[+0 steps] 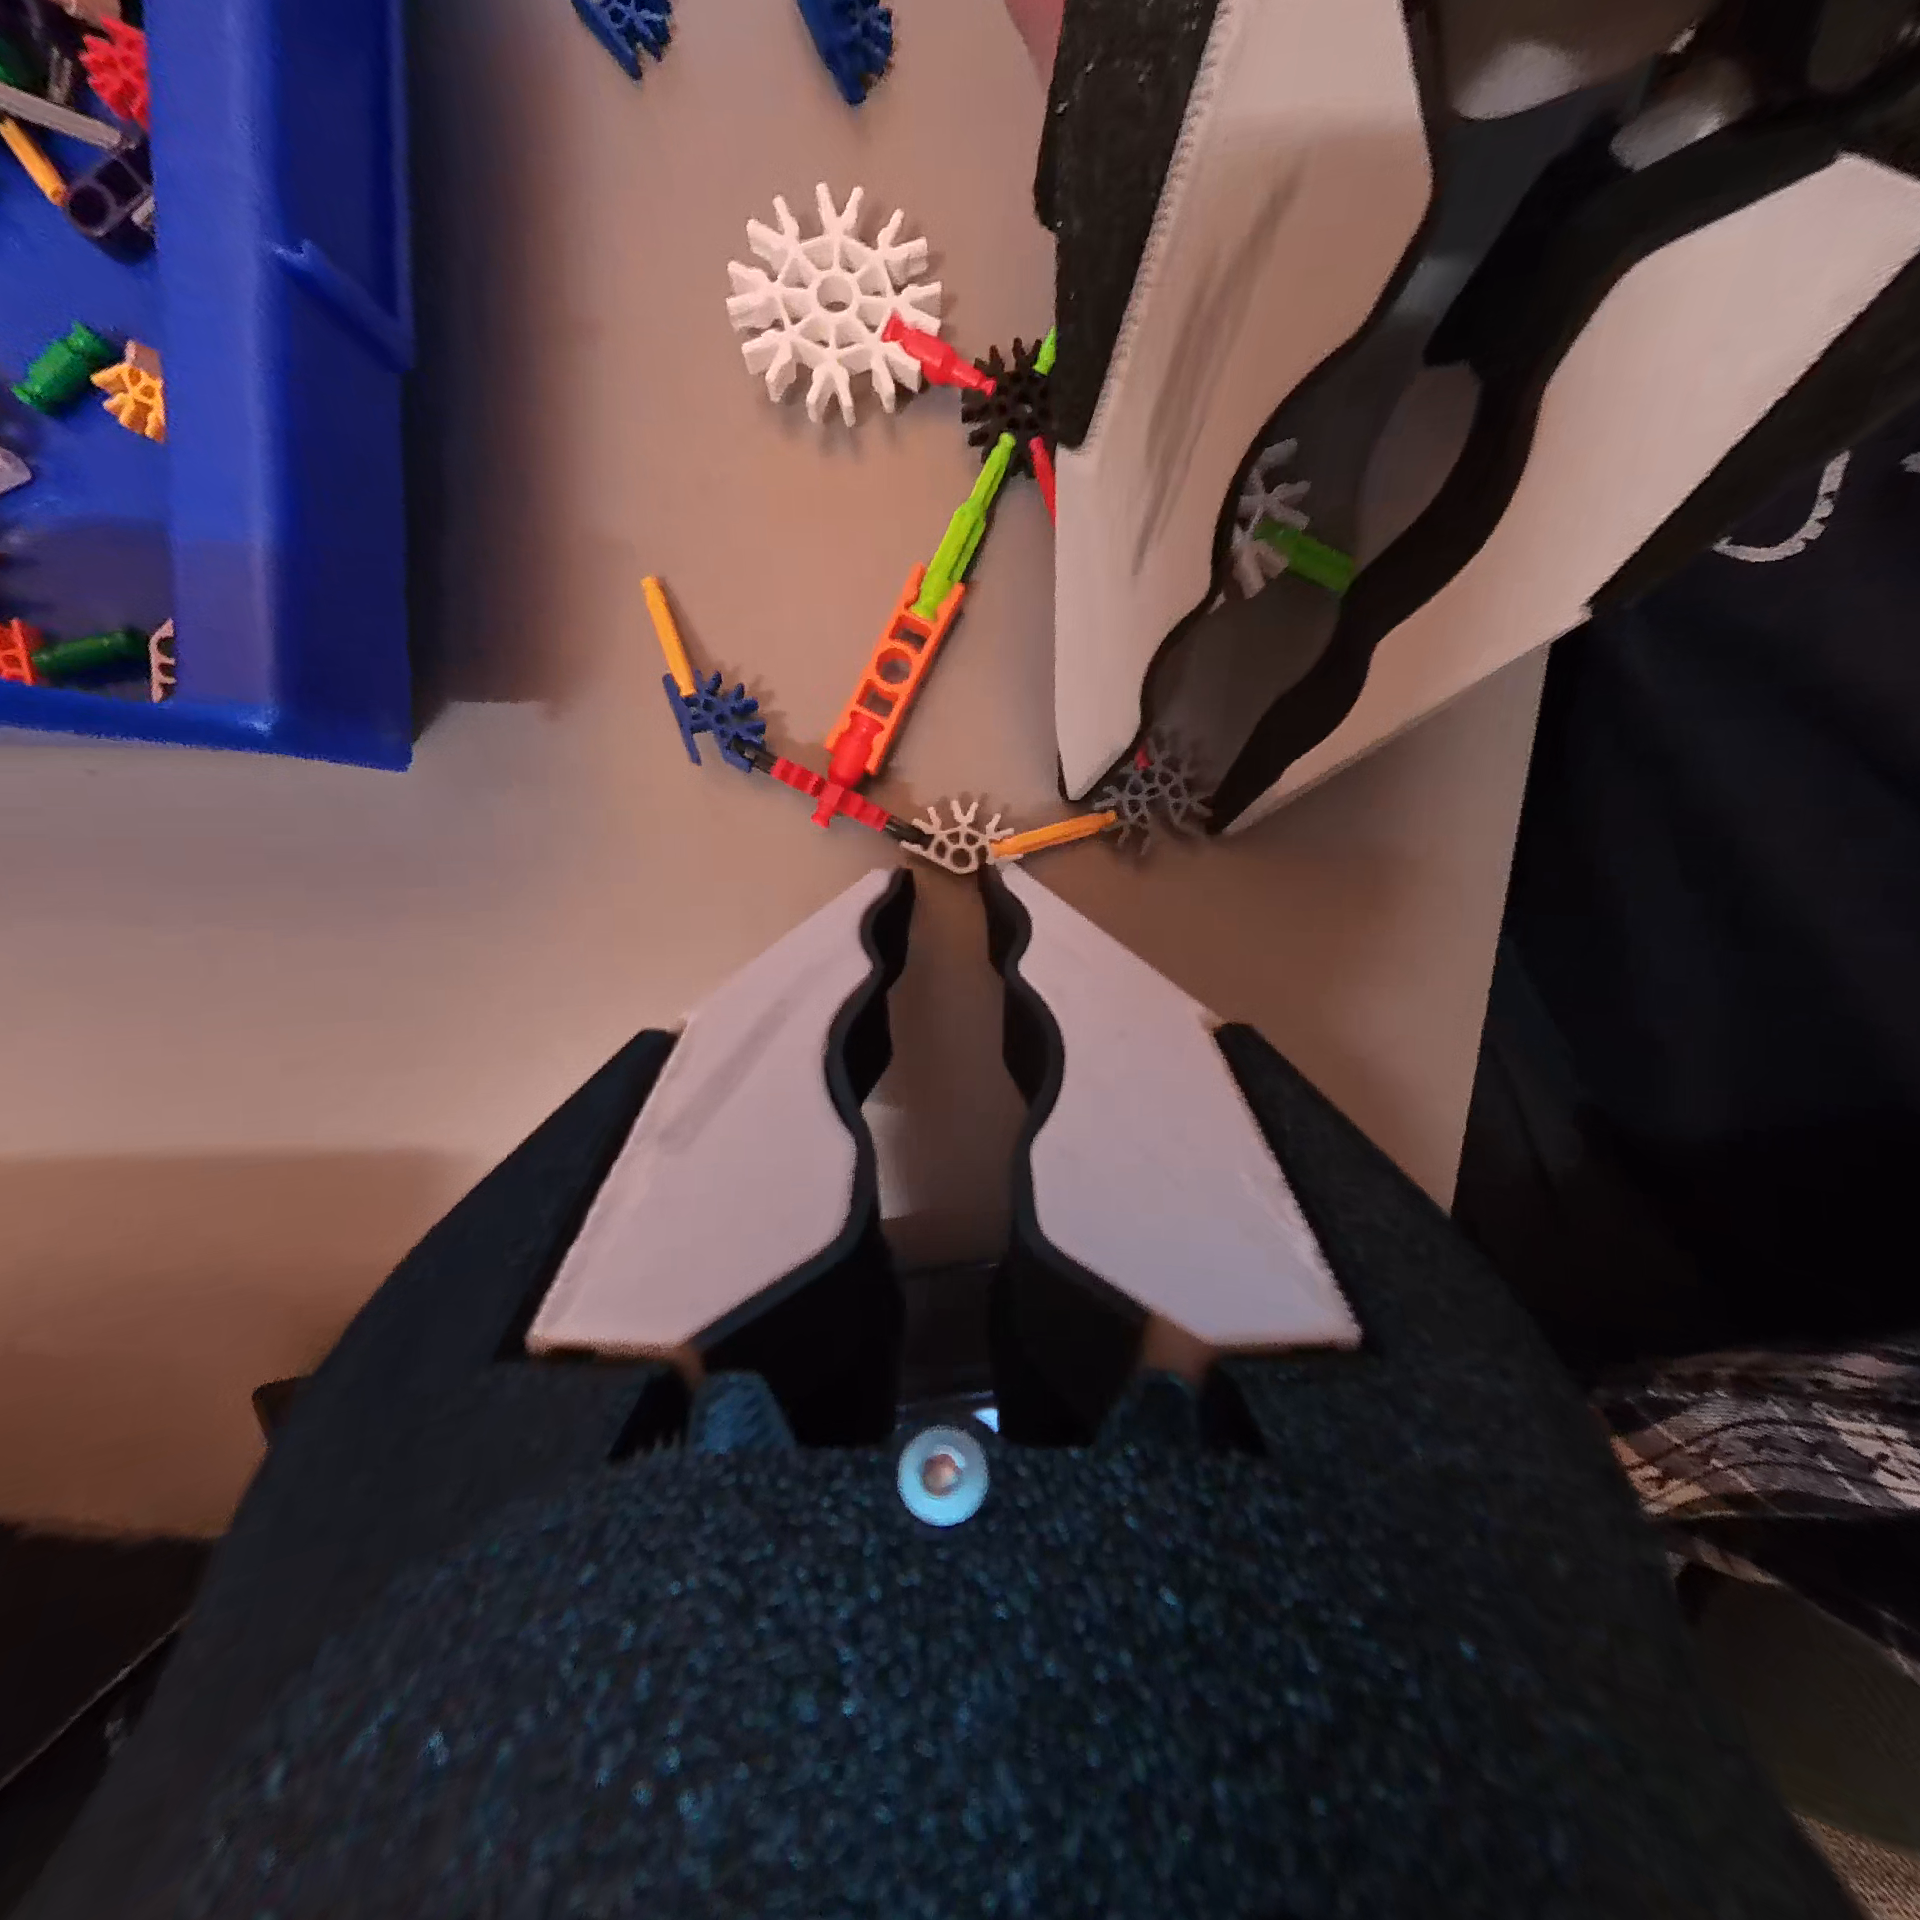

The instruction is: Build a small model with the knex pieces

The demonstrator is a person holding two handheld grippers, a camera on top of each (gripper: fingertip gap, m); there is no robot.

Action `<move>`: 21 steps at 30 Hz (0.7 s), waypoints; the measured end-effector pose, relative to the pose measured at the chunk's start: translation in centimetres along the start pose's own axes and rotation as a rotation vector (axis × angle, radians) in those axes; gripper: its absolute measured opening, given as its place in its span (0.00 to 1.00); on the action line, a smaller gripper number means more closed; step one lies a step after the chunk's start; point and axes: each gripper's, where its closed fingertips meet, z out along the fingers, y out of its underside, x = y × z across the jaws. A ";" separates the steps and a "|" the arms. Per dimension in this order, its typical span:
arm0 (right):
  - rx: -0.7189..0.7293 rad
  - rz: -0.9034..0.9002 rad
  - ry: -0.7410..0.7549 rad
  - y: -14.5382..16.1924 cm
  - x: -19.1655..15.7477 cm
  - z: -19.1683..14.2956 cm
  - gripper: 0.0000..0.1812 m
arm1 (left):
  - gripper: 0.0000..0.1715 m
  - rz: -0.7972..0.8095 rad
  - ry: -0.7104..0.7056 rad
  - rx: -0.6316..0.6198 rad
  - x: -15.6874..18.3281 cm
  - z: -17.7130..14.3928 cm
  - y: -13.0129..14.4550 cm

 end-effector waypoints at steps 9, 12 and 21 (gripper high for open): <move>0.002 -0.006 0.001 -0.1 0.1 0.1 0.13 | 0.08 -0.006 0.039 -0.006 0.6 0.3 0.2; 0.003 -0.010 0.006 -0.1 0.2 0.0 0.13 | 0.08 -0.010 0.050 0.004 0.6 0.2 0.0; 0.070 0.016 0.036 -0.6 0.4 -1.6 0.11 | 0.08 -0.010 0.035 0.009 -0.1 -0.5 -0.2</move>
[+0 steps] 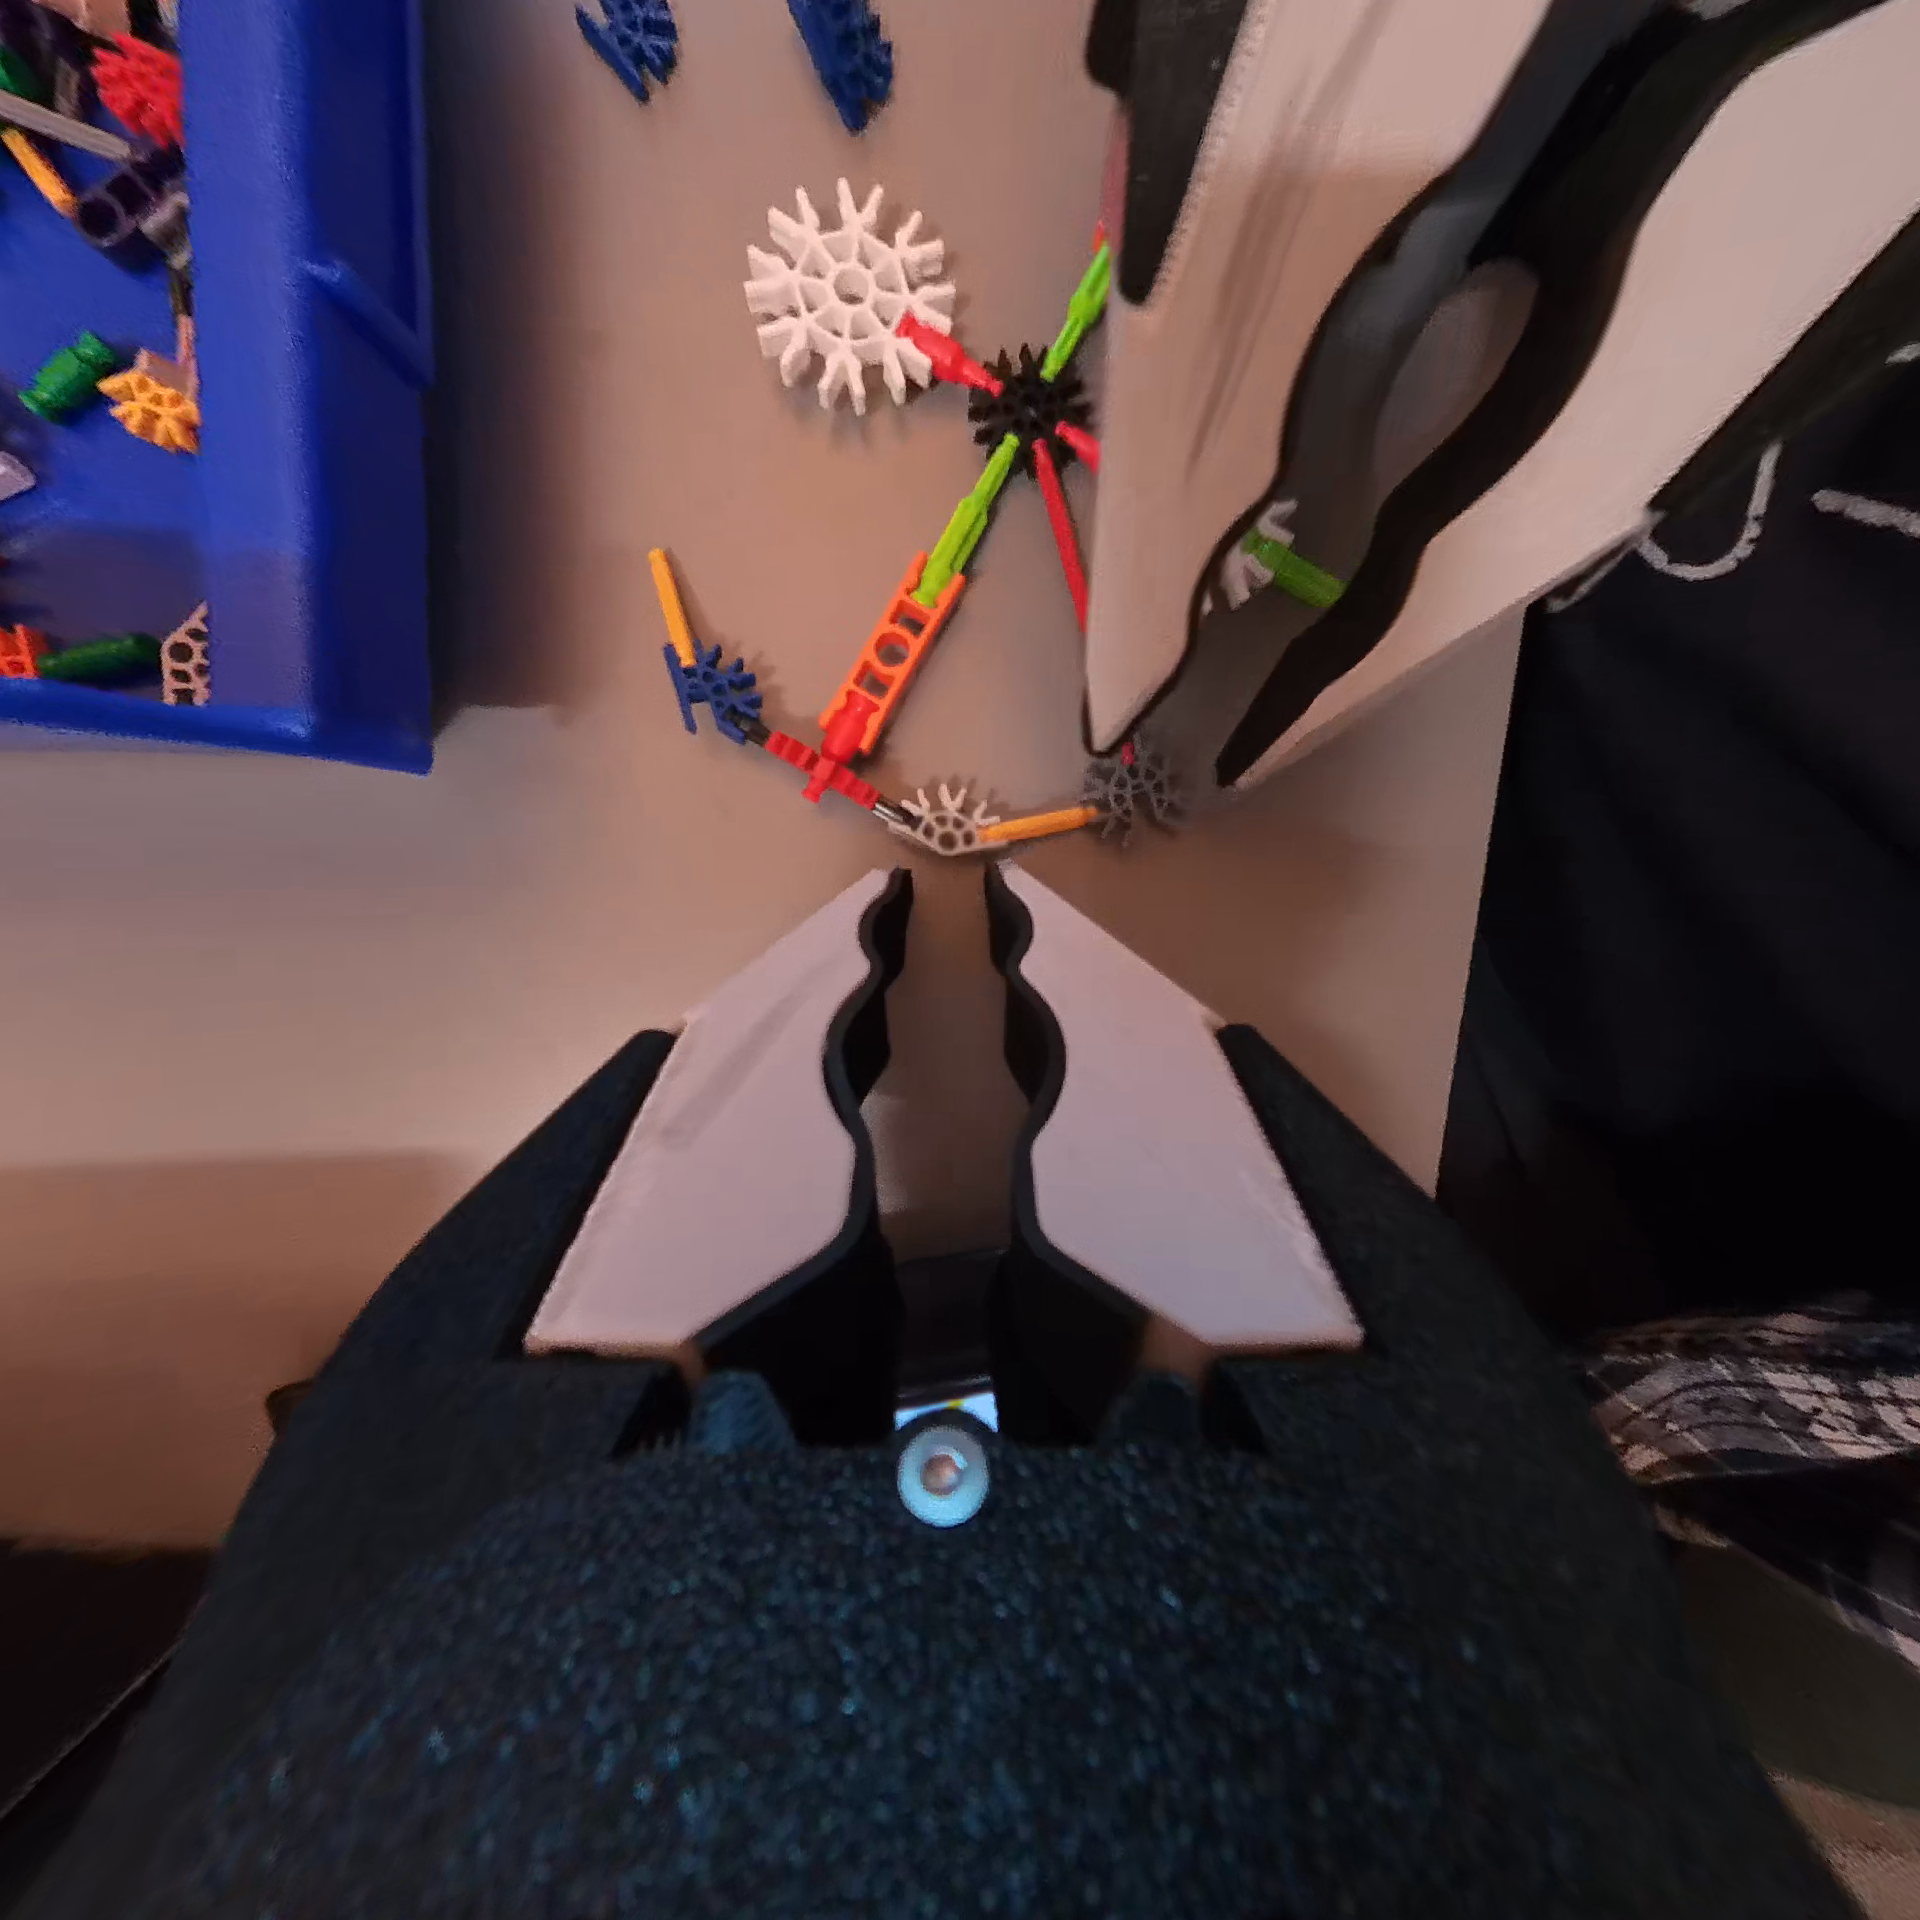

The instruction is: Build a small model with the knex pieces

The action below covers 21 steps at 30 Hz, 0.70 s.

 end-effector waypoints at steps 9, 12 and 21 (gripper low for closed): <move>-0.029 -0.032 0.040 0.8 -0.4 0.7 0.06 | 0.08 0.029 0.014 -0.020 -0.3 0.5 -0.4; -0.024 -0.028 0.041 0.8 -0.4 0.8 0.04 | 0.08 0.033 0.020 -0.021 -0.2 0.6 -0.3; -0.024 -0.029 0.046 0.8 -0.1 0.9 0.01 | 0.06 0.037 0.029 -0.027 -0.2 0.8 -0.2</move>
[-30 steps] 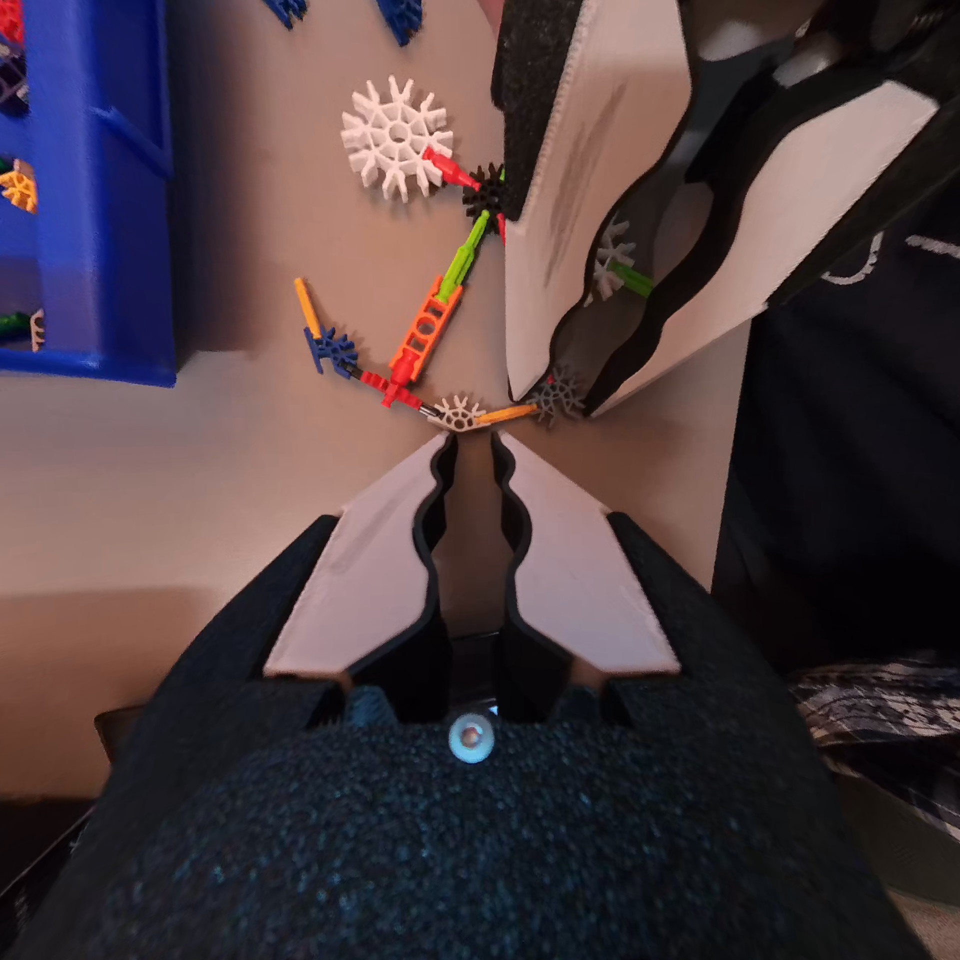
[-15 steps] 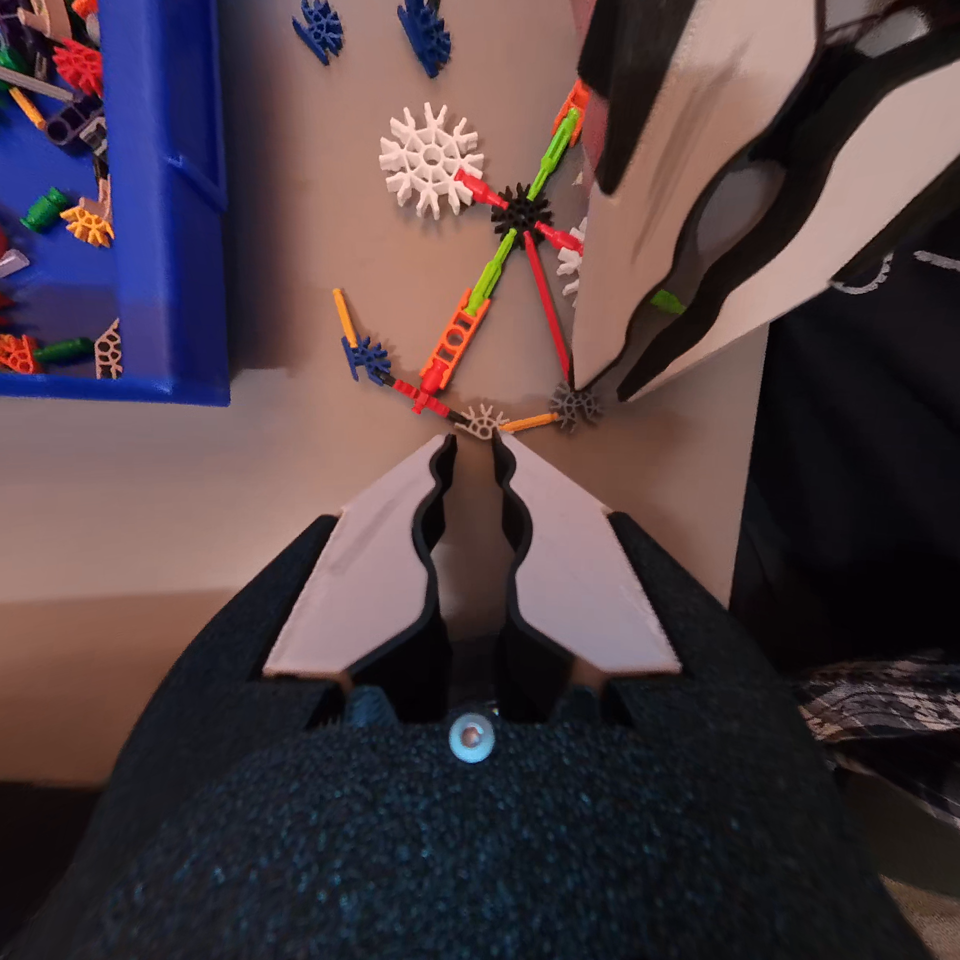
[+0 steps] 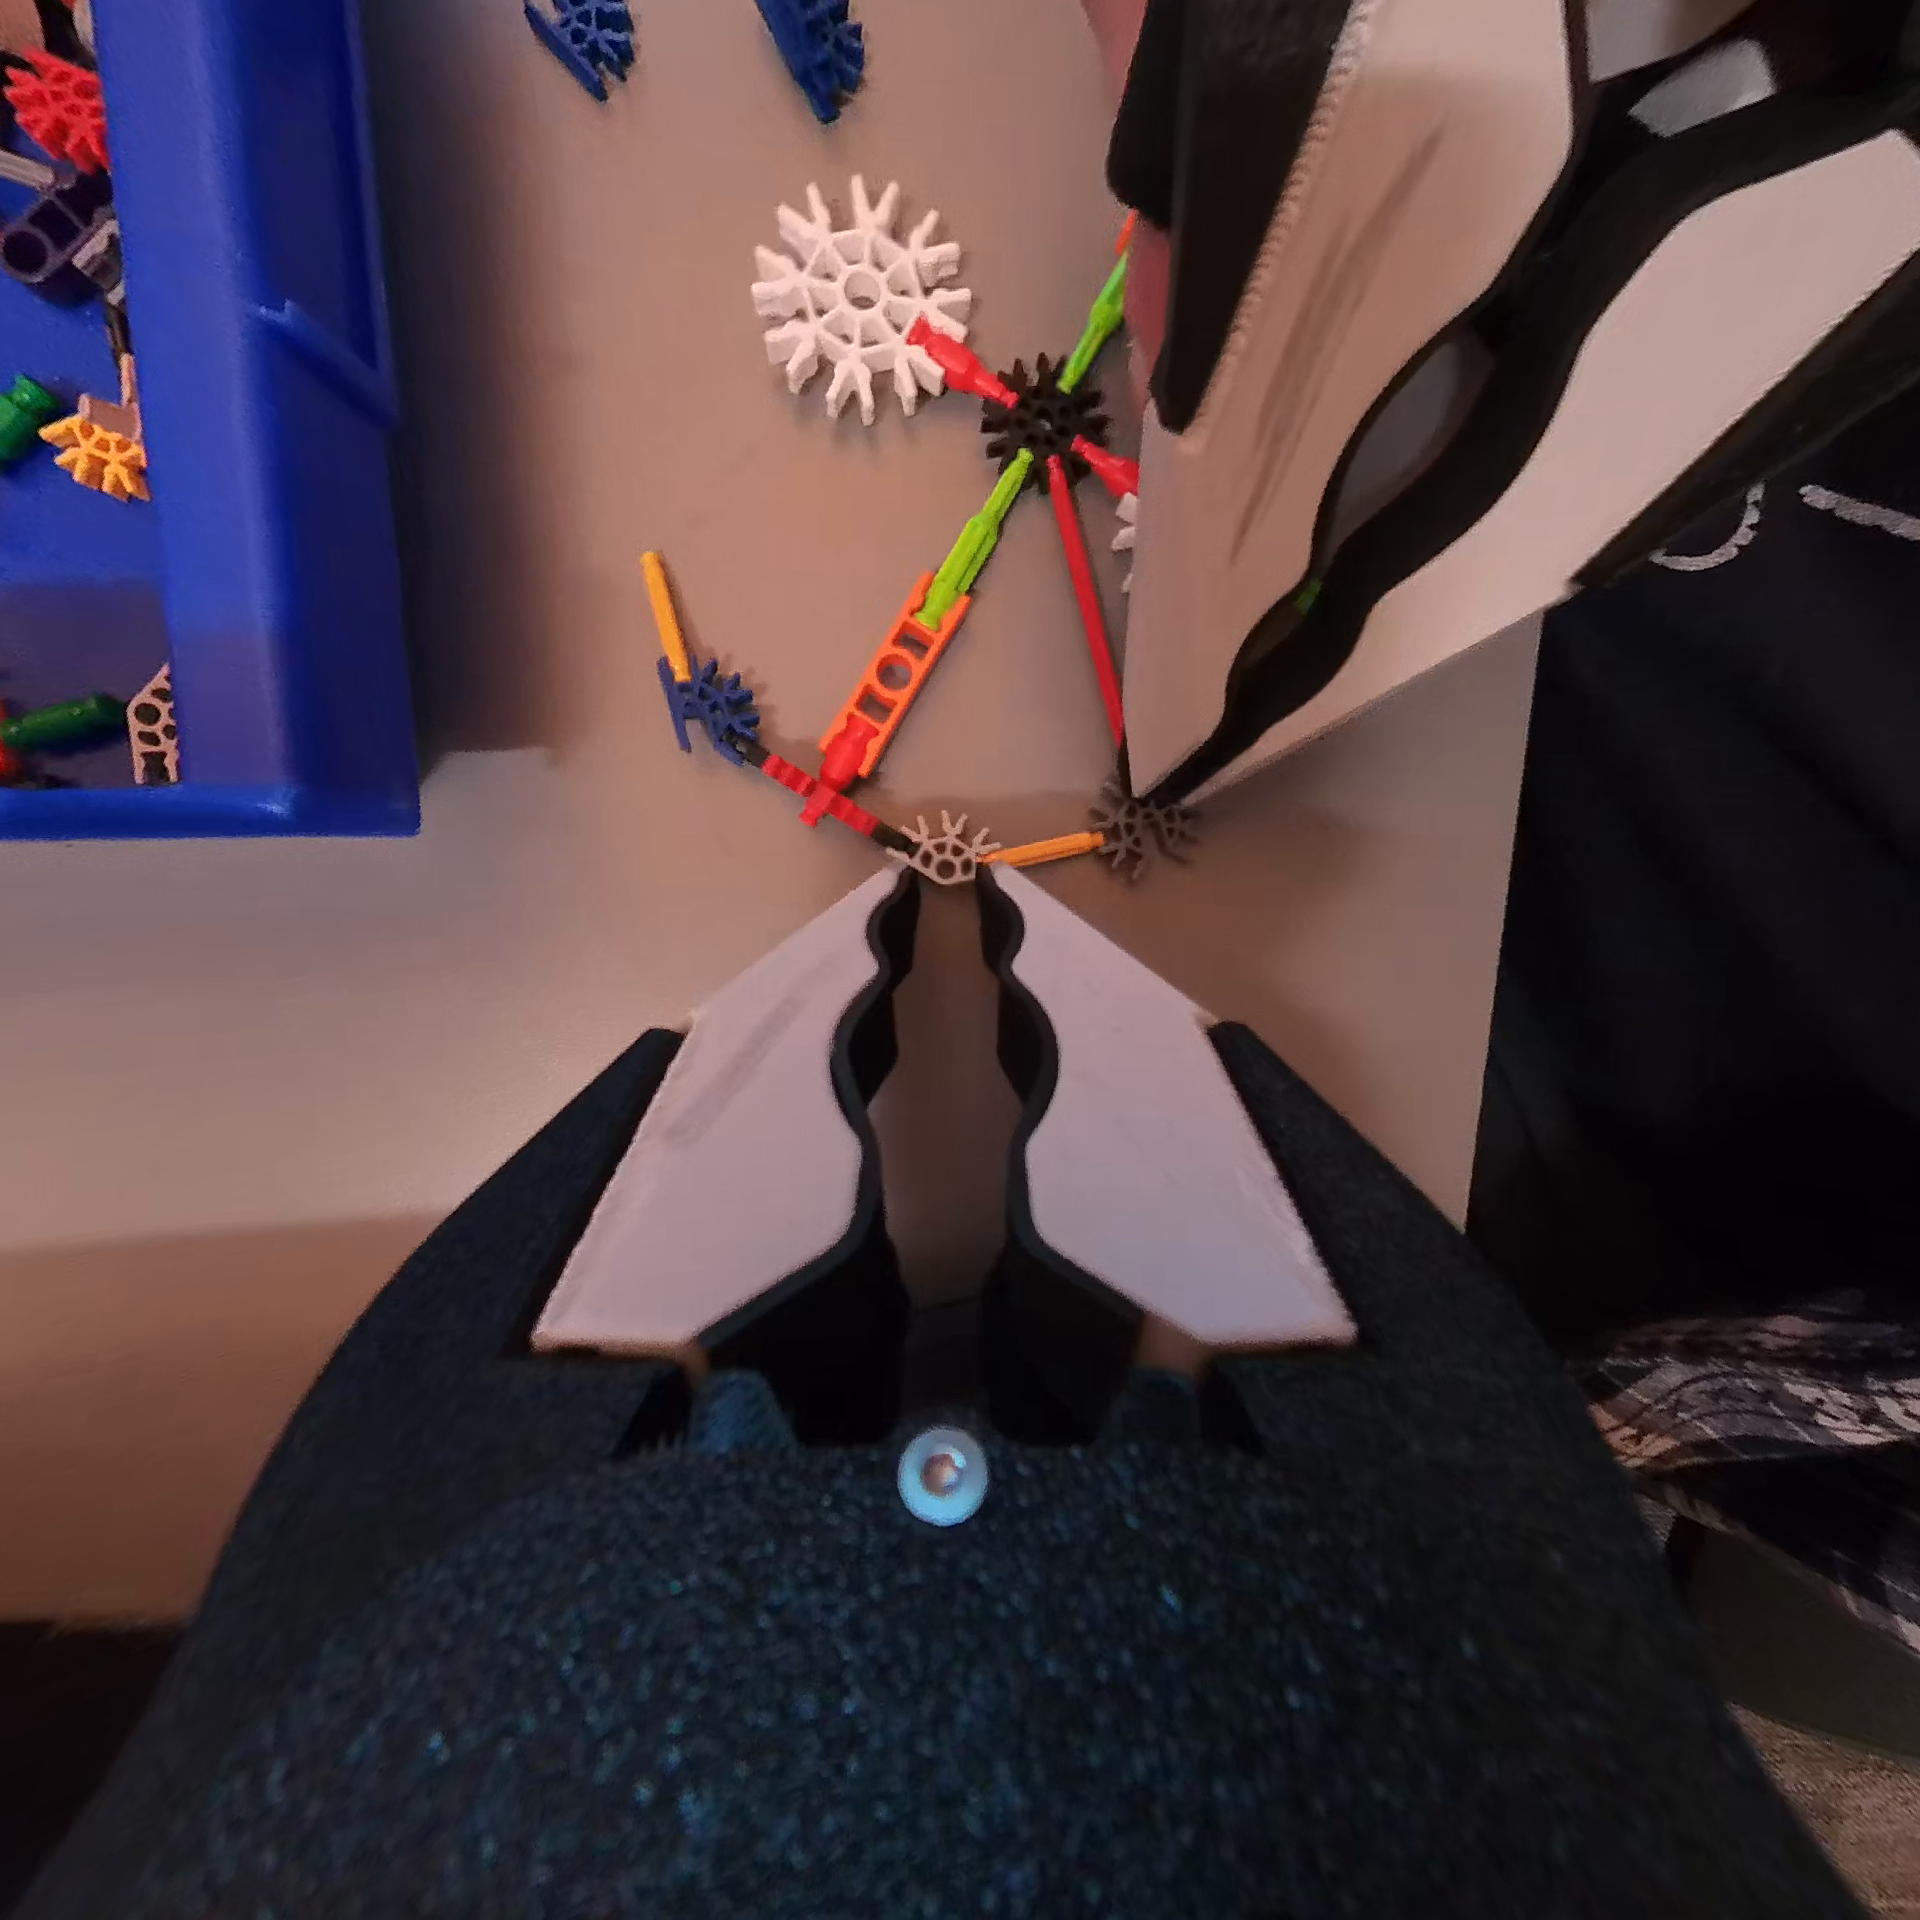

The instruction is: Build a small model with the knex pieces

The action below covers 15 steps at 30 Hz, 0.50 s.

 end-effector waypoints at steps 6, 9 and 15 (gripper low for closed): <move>0.000 -0.002 -0.012 0.0 -0.2 0.0 0.03 | 0.06 0.000 0.003 0.002 0.0 0.0 0.0; 0.003 -0.005 -0.001 -0.1 -0.1 -0.3 0.08 | 0.07 -0.005 0.001 0.008 -0.2 -0.1 -0.1; -0.017 -0.039 0.012 0.2 0.1 0.1 0.12 | 0.07 0.001 0.013 0.001 -0.1 0.1 -0.2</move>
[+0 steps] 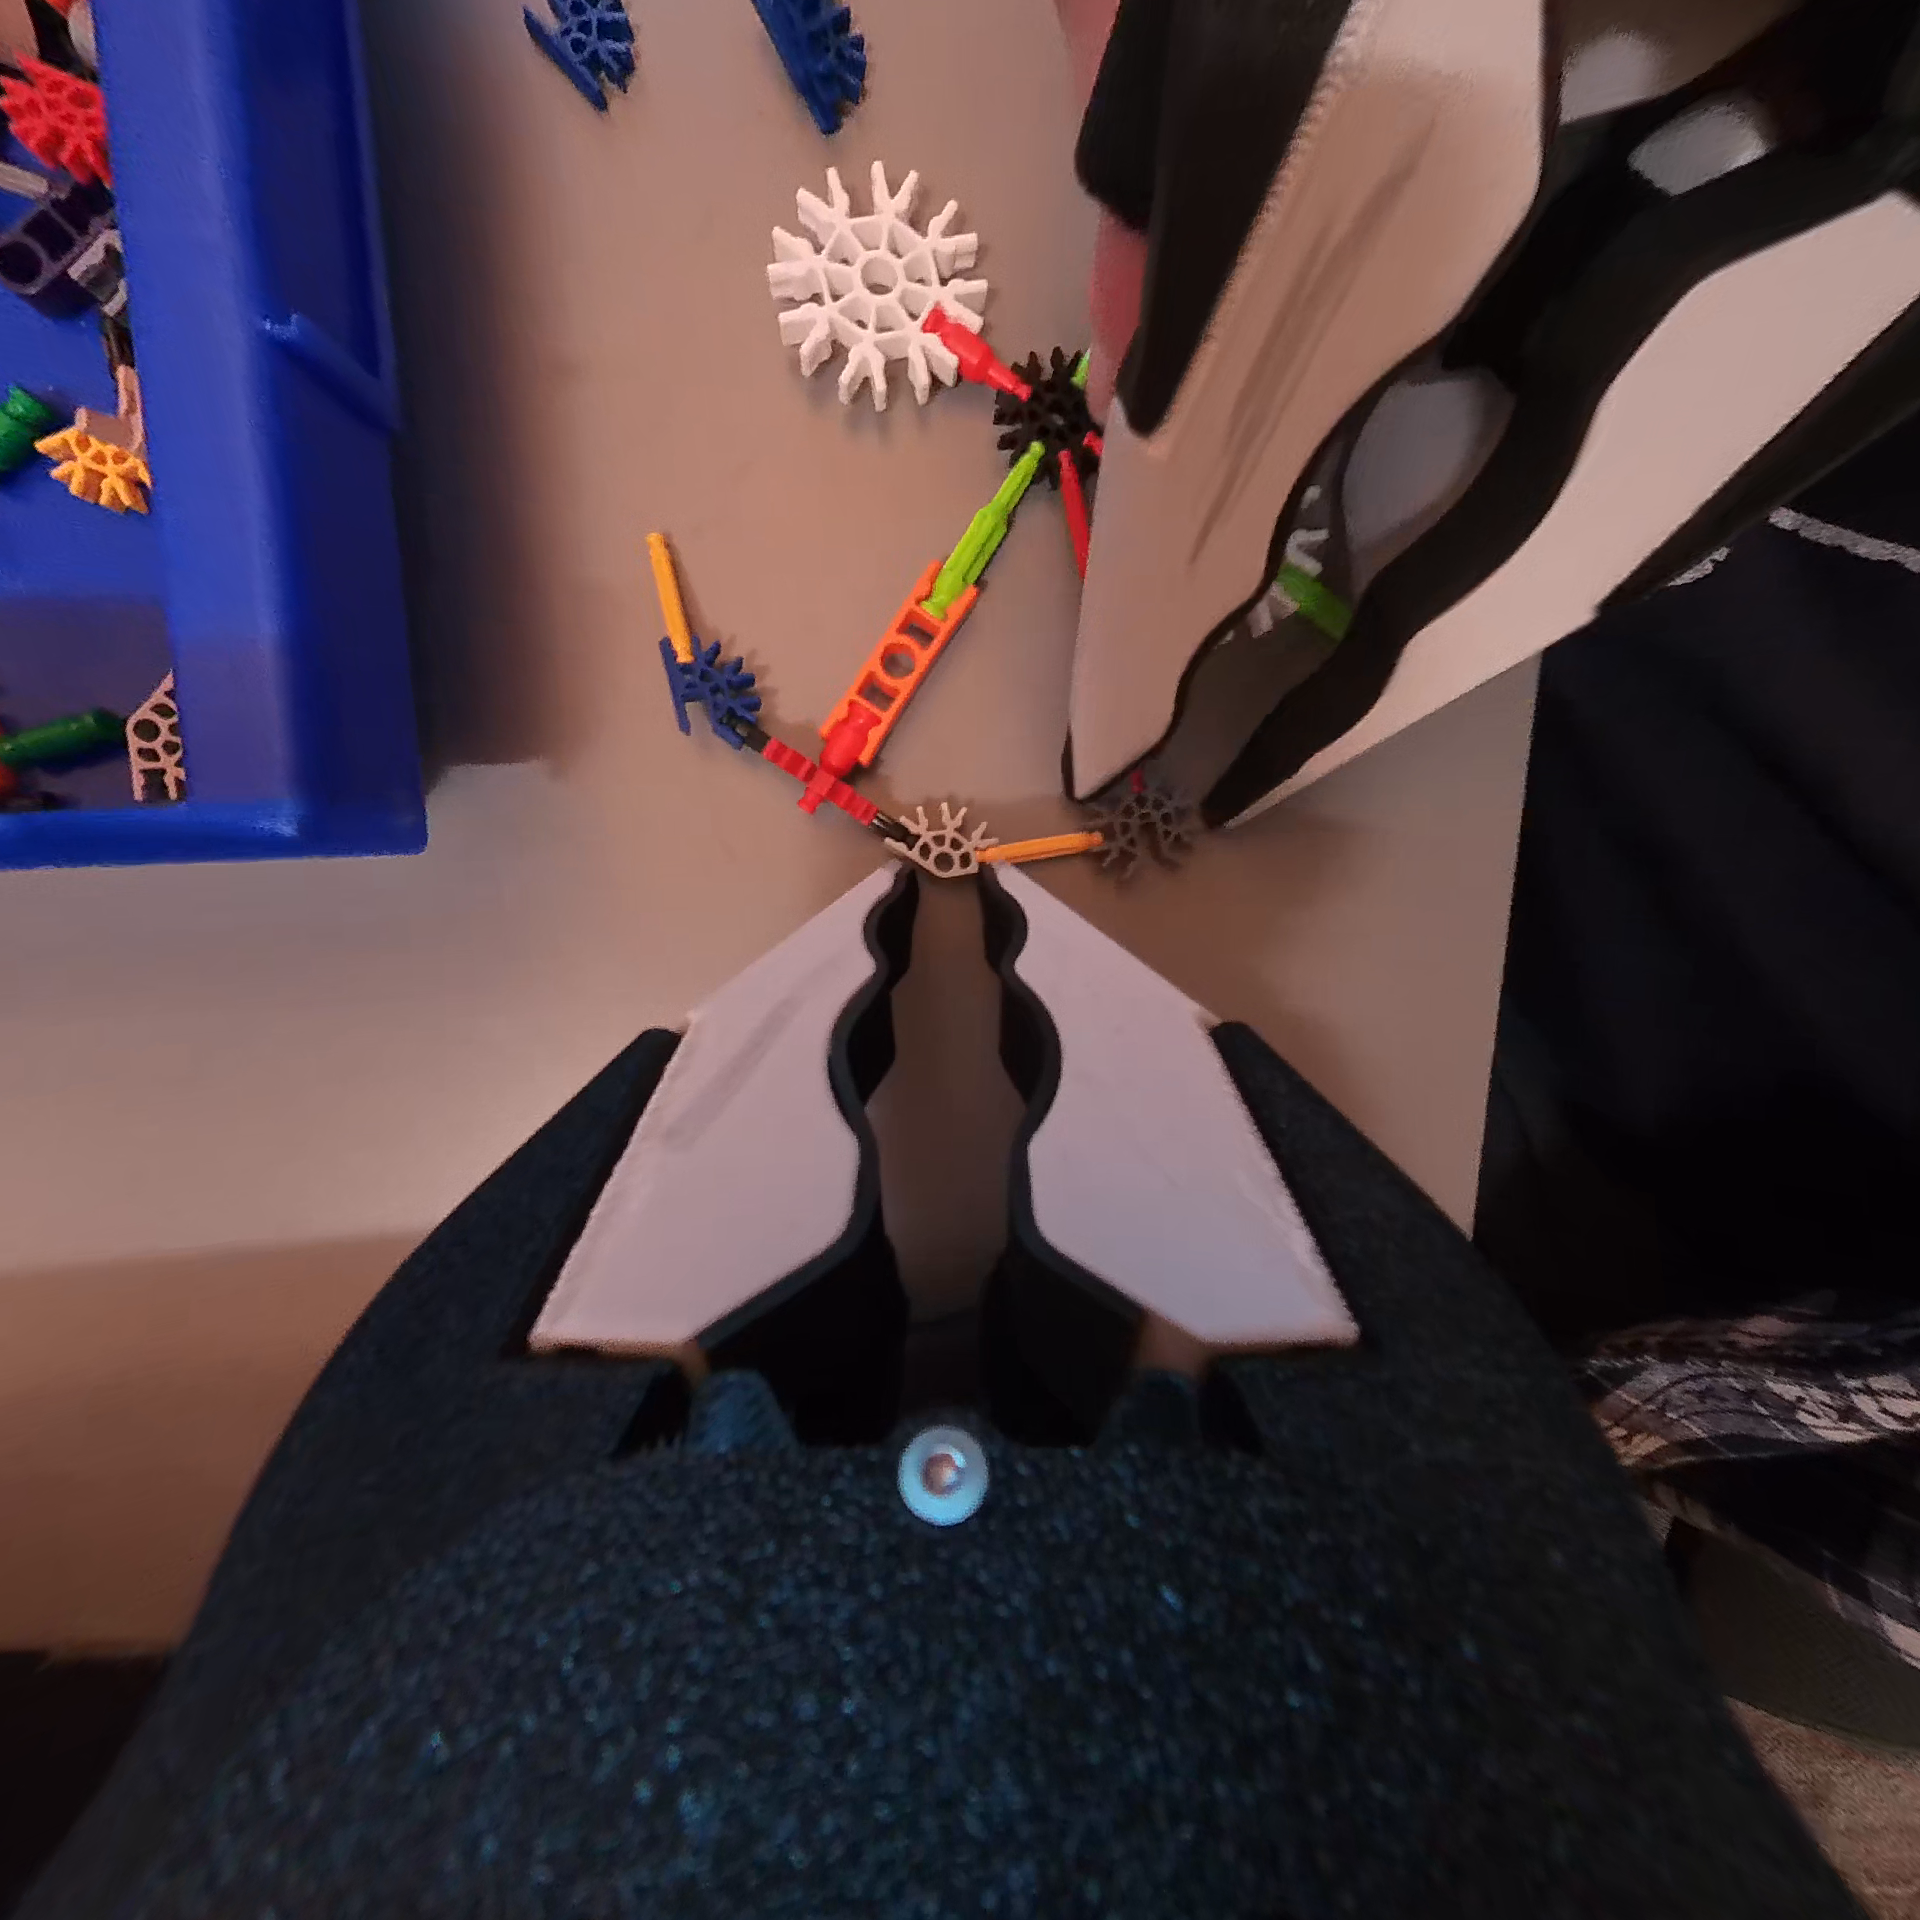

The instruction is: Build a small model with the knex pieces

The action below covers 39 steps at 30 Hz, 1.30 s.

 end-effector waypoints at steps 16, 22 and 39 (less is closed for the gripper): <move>0.007 0.022 -0.016 0.1 0.3 0.1 0.12 | 0.08 0.007 -0.005 -0.017 0.2 0.4 -0.1; 0.039 0.031 -0.031 -0.5 0.3 -0.7 0.15 | 0.08 0.005 -0.004 -0.016 0.1 0.4 -0.2; 0.015 -0.011 0.005 0.1 0.6 -0.1 0.00 | 0.07 0.011 0.008 -0.021 0.3 0.6 -0.3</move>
